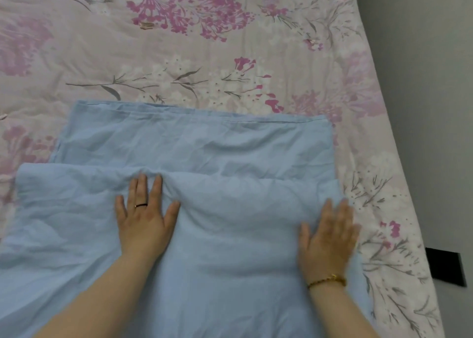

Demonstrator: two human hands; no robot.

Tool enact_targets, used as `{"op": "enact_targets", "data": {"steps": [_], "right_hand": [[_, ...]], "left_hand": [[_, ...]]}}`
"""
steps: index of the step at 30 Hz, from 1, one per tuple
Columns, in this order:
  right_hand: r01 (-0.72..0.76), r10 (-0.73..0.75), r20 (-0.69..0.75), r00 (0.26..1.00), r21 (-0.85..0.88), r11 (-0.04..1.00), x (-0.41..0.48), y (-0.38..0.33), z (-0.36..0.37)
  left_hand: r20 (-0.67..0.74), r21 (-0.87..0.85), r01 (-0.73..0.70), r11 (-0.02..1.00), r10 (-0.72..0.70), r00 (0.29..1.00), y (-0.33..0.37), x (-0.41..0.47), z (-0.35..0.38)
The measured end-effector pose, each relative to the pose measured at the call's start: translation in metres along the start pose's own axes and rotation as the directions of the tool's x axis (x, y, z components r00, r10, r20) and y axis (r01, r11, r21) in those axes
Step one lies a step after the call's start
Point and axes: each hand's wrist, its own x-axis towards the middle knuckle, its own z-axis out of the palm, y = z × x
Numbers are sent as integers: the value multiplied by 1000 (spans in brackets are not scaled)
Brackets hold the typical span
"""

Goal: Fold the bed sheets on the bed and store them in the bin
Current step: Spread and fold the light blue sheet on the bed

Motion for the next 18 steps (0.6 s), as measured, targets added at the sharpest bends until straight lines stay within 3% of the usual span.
{"op": "enact_targets", "data": {"steps": [2, 4, 6, 9, 11, 15, 18], "right_hand": [[375, -377, 43, 925, 50, 926, 8, -58, 18], [516, -513, 200, 835, 42, 856, 28, -87, 33], [467, -431, 319, 844, -44, 883, 62, -79, 39], [291, -235, 245, 941, -221, 931, 119, -50, 17], [172, -88, 349, 933, -217, 961, 151, -52, -3], [457, -369, 396, 841, -154, 876, 191, -110, -2], [534, -391, 519, 760, -155, 831, 213, -156, 4]], "left_hand": [[9, 33, 1, 999, -1, 1000, 2, 25, -3], [12, 88, -23, 996, 22, 1000, -3, 50, -7], [-14, 136, -43, 990, 45, 999, -9, 64, -5], [-63, 149, -25, 989, 34, 997, -12, 67, 5], [2, 154, -7, 988, 7, 1000, -14, 69, 9], [22, 223, -99, 970, 96, 995, -22, 75, 22], [-23, 186, -102, 977, 108, 994, -28, 80, 29]]}}
